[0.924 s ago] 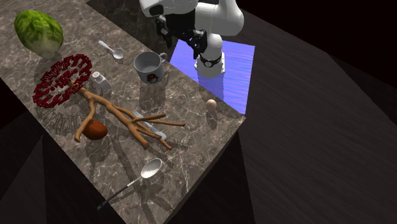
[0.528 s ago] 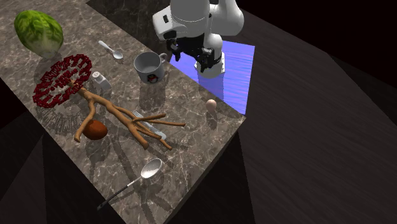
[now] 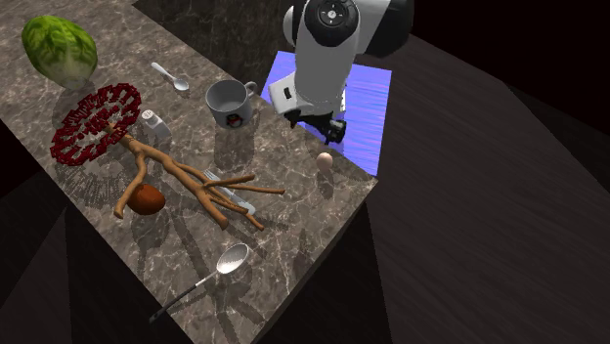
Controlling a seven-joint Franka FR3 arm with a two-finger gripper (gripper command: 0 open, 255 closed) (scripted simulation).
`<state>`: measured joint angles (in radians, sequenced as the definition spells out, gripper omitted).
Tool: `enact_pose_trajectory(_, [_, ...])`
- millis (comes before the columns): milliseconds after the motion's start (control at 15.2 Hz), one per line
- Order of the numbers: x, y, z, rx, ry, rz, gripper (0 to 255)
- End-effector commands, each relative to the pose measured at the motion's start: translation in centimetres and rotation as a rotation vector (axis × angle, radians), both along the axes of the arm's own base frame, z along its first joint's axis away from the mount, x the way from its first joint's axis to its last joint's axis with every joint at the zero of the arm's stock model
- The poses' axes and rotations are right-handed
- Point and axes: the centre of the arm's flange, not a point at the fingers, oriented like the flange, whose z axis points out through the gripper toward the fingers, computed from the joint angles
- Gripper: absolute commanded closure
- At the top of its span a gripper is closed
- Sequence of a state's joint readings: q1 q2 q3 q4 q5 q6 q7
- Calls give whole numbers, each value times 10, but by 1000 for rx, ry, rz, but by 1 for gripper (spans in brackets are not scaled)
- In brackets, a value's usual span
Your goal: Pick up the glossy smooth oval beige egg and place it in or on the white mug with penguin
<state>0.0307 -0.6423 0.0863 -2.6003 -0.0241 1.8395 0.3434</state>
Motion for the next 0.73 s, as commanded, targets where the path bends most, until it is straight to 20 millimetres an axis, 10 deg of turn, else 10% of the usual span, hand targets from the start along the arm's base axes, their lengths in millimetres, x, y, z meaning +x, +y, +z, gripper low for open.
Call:
enact_pose_trajectory(0, [7, 18, -24, -7, 13, -5, 0])
enact_pose_trajectory(660, [19, 49, -106, -26, 47, -17, 0])
